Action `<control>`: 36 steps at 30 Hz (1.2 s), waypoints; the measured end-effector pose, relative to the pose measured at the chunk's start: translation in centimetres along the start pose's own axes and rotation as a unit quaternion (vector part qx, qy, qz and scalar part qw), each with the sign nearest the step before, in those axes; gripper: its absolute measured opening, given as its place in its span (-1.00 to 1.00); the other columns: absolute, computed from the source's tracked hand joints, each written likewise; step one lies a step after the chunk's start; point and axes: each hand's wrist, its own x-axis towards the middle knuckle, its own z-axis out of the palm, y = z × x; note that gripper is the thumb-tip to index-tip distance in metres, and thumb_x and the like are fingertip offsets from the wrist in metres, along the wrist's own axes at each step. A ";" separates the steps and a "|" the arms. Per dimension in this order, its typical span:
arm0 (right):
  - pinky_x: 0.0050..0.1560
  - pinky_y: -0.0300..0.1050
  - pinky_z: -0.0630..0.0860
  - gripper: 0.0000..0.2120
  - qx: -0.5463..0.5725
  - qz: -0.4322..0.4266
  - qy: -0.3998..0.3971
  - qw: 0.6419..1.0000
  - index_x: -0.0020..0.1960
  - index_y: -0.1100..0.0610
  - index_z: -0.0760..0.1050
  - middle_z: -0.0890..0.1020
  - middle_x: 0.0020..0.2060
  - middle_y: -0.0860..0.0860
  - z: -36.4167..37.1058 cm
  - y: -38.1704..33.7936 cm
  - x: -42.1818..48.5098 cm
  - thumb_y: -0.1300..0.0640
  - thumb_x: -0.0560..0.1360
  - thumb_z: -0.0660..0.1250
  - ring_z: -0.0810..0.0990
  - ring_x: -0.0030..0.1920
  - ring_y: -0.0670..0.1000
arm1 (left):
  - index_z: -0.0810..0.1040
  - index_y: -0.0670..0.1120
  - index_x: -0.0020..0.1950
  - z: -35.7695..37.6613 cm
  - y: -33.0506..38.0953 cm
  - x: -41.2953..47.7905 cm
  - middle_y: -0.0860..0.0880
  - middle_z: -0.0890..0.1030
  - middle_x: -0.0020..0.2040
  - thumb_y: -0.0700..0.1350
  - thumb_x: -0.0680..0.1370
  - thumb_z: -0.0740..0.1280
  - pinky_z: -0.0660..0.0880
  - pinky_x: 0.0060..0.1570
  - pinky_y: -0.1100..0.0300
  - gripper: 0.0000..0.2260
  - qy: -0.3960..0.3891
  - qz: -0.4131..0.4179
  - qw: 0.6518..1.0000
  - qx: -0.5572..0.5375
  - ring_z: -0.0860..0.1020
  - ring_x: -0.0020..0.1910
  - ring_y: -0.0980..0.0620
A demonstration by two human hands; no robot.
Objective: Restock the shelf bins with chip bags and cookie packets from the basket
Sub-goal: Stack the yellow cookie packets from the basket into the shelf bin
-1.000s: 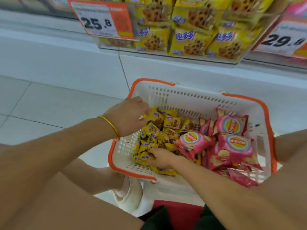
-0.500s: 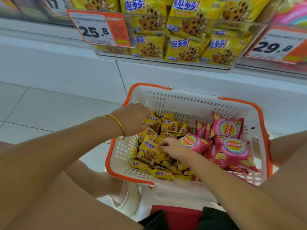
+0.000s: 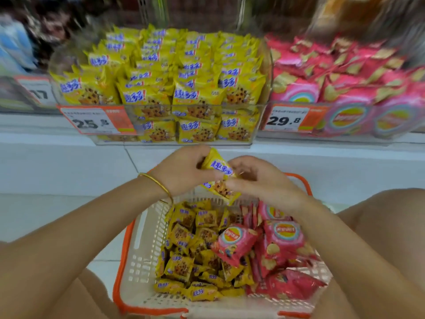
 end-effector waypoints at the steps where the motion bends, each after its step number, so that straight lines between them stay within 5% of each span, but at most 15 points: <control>1: 0.04 0.04 0.54 -0.76 -0.046 -0.033 0.021 0.998 0.04 0.04 0.54 0.65 -0.04 0.12 -0.6 -1.3 -0.1 0.14 0.41 0.47 0.63 -0.07 0.05 | 0.45 -0.16 -0.19 -0.3 0.9 0.2 -0.02 0.43 -0.32 -0.12 0.48 0.41 0.32 -0.33 0.26 -0.82 0.031 0.025 0.999 0.003 0.38 -0.37 0.11; 4: 0.03 0.10 0.55 -0.72 -0.072 -0.119 0.124 0.983 0.01 0.03 0.51 0.66 -0.08 0.08 -2.9 -5.2 0.3 0.22 0.37 0.50 0.64 -0.10 0.04 | 0.50 -0.04 0.07 -2.2 3.7 0.5 0.15 0.51 -0.11 -0.13 0.49 0.39 0.39 -0.15 0.46 -0.82 0.183 0.114 0.976 0.031 0.50 -0.17 0.30; 6: 0.03 0.15 0.54 -0.68 -0.073 -0.177 0.213 0.958 0.02 -0.02 0.44 0.63 -0.02 0.16 -4.4 -7.5 1.0 0.13 0.34 0.49 0.62 -0.03 0.13 | 0.48 -0.07 0.18 -4.0 4.5 0.9 0.08 0.49 0.02 -0.14 0.51 0.38 0.41 -0.04 0.34 -0.74 0.278 0.163 0.942 0.091 0.50 -0.05 0.19; 10: 0.02 0.15 0.52 -0.66 -0.121 -0.265 0.292 0.911 0.00 -0.06 0.33 0.58 -0.03 0.08 -5.0 -9.8 3.2 0.13 0.36 0.43 0.59 0.00 0.10 | 0.52 -0.13 0.14 -5.5 4.1 2.9 -0.09 0.55 0.09 -0.05 0.52 0.24 0.39 0.10 0.03 -0.74 0.278 0.194 0.898 0.280 0.49 0.09 -0.12; 15: 0.06 0.14 0.44 -0.58 -0.335 -0.235 0.274 0.871 0.20 0.03 0.39 0.56 0.00 0.06 -5.3 -9.2 4.9 0.08 0.39 0.43 0.49 0.06 0.12 | 0.57 -0.10 0.07 -4.8 3.1 3.6 -0.10 0.58 -0.01 0.01 0.48 0.12 0.46 -0.08 -0.10 -0.67 0.253 0.172 0.868 0.391 0.51 0.01 -0.20; 21: -0.05 -0.12 0.13 -0.64 -0.501 -0.208 0.234 0.807 0.26 0.01 0.41 0.40 -0.08 -0.13 -6.5 -10.7 4.2 0.07 0.48 0.36 0.35 0.17 0.08 | 0.56 -0.19 0.02 -5.0 2.6 3.4 -0.17 0.56 -0.06 -0.22 0.46 0.38 0.45 -0.04 -0.11 -0.85 0.280 0.183 0.857 0.393 0.50 -0.03 -0.24; 25: 0.08 -0.03 0.24 -0.63 -0.568 -0.173 0.203 0.778 0.28 0.00 0.35 0.53 0.08 -0.02 -6.6 -11.8 4.1 0.07 0.50 0.35 0.36 0.20 0.11 | 0.54 -0.22 -0.01 -5.1 2.5 3.3 -0.19 0.55 -0.07 -0.24 0.45 0.39 0.46 -0.07 -0.12 -0.85 0.278 0.179 0.853 0.404 0.49 -0.06 -0.25; 31: -0.08 -0.07 0.20 -0.65 -0.584 -0.148 0.196 0.774 0.25 0.03 0.33 0.40 -0.11 0.00 -6.7 -12.4 4.3 0.18 0.51 0.33 0.37 0.15 0.13 | 0.51 -0.24 -0.06 -5.1 2.8 3.0 -0.21 0.53 -0.12 -0.19 0.45 0.30 0.48 -0.13 -0.10 -0.86 0.291 0.160 0.851 0.407 0.49 -0.11 -0.25; 36: -0.17 0.00 0.40 -0.66 -0.555 -0.142 0.173 0.801 0.19 0.10 0.32 0.35 -0.24 0.03 -6.6 -12.7 4.4 0.35 0.49 0.28 0.35 0.08 0.14 | 0.51 -0.26 -0.08 -5.1 2.9 2.7 -0.23 0.53 -0.15 -0.29 0.42 0.42 0.47 -0.14 -0.09 -0.86 0.293 0.152 0.853 0.404 0.49 -0.13 -0.27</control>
